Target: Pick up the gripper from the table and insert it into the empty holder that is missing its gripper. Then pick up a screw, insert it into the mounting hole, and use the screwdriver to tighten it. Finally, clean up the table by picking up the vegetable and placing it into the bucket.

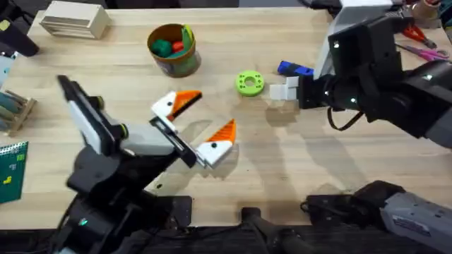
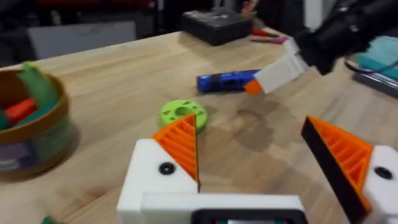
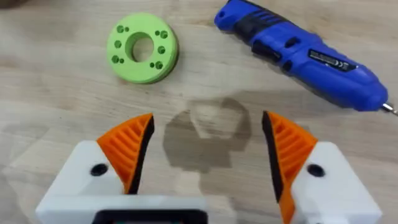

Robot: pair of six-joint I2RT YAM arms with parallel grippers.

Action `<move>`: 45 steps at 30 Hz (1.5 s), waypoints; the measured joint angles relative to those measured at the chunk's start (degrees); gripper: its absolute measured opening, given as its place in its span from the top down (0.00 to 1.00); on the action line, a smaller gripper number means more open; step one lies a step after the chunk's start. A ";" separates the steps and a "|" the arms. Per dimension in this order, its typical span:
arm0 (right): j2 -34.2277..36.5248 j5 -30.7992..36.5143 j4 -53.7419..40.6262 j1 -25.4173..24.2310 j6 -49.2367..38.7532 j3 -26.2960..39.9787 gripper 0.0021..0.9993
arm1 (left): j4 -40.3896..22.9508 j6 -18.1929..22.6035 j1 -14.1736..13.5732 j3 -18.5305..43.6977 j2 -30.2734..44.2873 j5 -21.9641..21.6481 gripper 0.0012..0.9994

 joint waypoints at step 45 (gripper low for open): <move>0.01 -0.80 -0.49 0.00 3.15 0.00 0.02 | -32.69 -3.71 15.44 42.05 82.29 -28.94 0.99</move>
